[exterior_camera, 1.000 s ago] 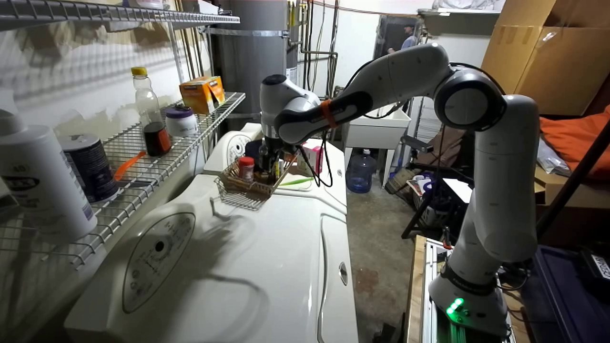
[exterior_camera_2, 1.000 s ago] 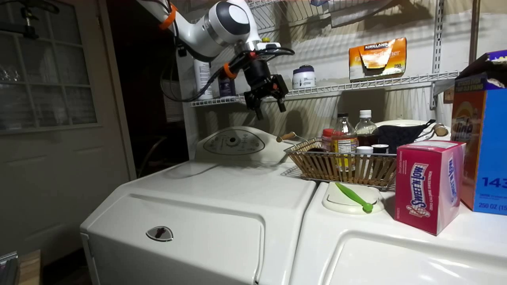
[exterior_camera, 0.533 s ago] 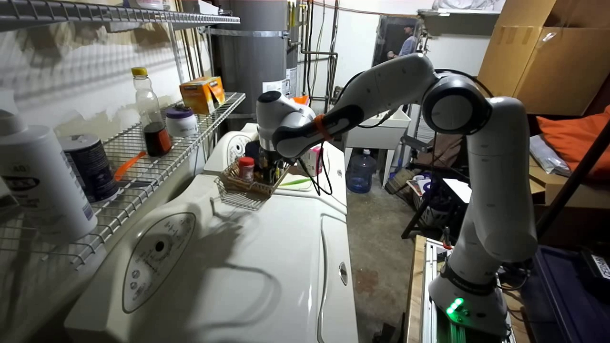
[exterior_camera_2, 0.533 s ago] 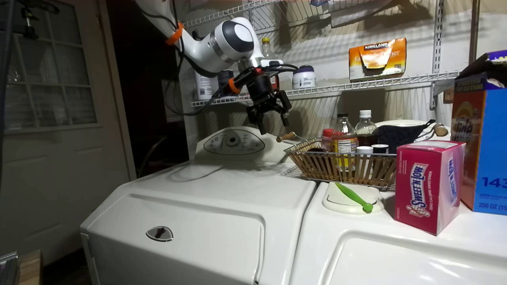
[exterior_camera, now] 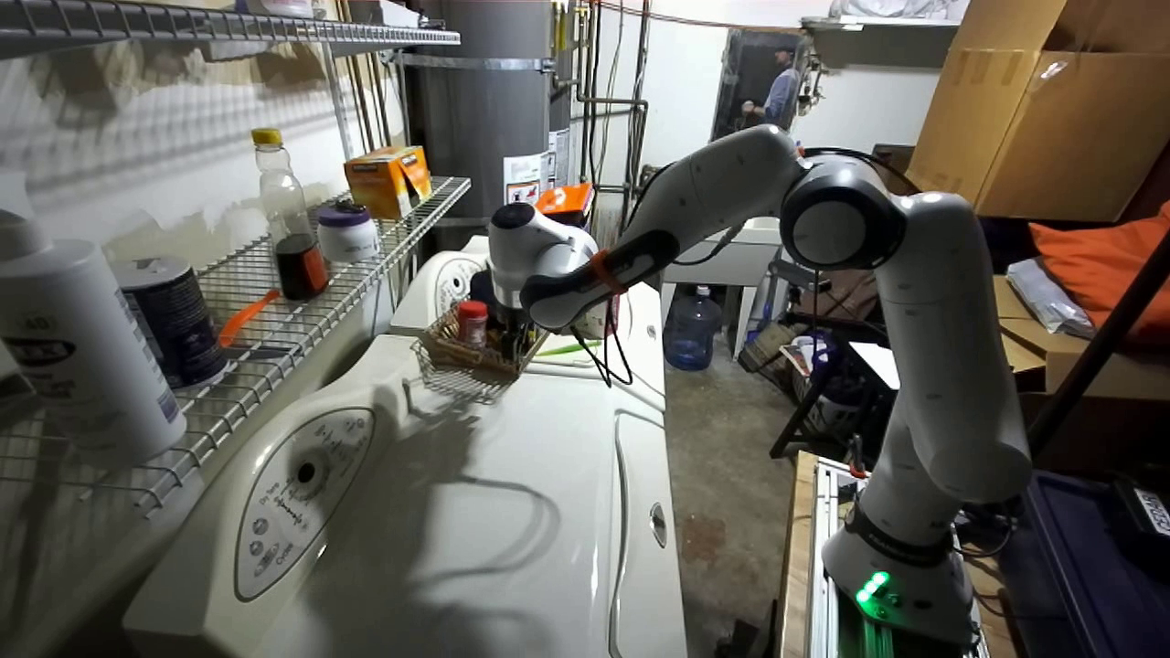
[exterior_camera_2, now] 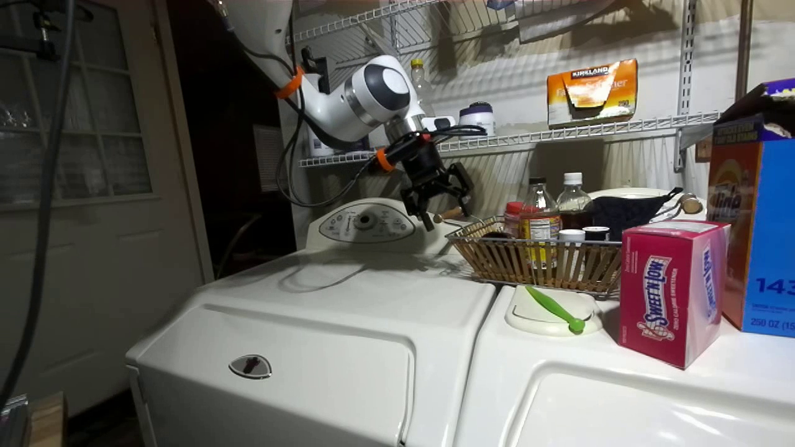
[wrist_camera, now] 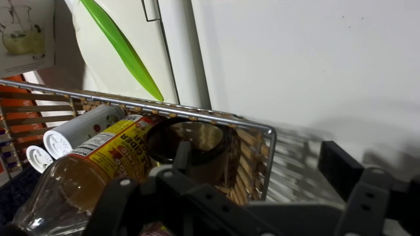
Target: Move the basket to the left
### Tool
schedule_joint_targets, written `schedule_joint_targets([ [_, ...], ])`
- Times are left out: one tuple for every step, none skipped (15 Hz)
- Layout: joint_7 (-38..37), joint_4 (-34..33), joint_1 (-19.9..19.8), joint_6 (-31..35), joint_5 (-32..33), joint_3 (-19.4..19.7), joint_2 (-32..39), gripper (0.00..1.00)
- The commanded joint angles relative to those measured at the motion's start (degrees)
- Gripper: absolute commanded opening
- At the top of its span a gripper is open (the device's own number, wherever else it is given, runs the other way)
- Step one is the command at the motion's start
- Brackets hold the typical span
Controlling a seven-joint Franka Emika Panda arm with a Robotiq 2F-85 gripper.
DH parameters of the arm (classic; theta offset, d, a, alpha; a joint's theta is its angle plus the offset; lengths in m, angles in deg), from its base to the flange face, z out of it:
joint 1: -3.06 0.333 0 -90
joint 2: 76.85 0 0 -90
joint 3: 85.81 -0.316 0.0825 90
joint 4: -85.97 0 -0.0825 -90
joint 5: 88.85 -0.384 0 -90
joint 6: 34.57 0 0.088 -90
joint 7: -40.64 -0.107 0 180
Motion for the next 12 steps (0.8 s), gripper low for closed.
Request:
schedule_joint_targets([
  [1.28, -3.16, 1.38, 0.95, 2.01, 1.35, 3.15, 1.0],
  [1.74, -3.54, 1.4, 0.9, 1.84, 1.32, 3.66, 1.0],
  [1.77, -3.93, 1.62, 1.07, 2.14, 1.56, 4.15, 1.0],
  [1.81, -4.27, 1.78, 1.11, 2.3, 1.72, 4.6, 1.0],
  [1.56, -4.78, 2.04, 1.17, 2.77, 2.01, 5.23, 1.0],
  [1.32, -5.18, 2.24, 1.11, 2.99, 2.22, 5.73, 1.0],
  [0.94, -5.54, 2.54, 1.07, 3.35, 2.56, 6.31, 1.0],
  [0.66, -5.88, 2.79, 1.26, 3.67, 2.86, 6.83, 1.0],
  [0.76, -6.19, 2.98, 1.05, 3.79, 3.04, 7.22, 1.0],
  [0.55, -6.53, 3.24, 1.26, 4.06, 3.37, 7.78, 1.0],
  [0.41, -6.77, 3.47, 1.4, 4.23, 3.6, 8.16, 0.99],
  [0.18, -6.94, 3.76, 1.72, 4.56, 3.86, 8.41, 0.93],
])
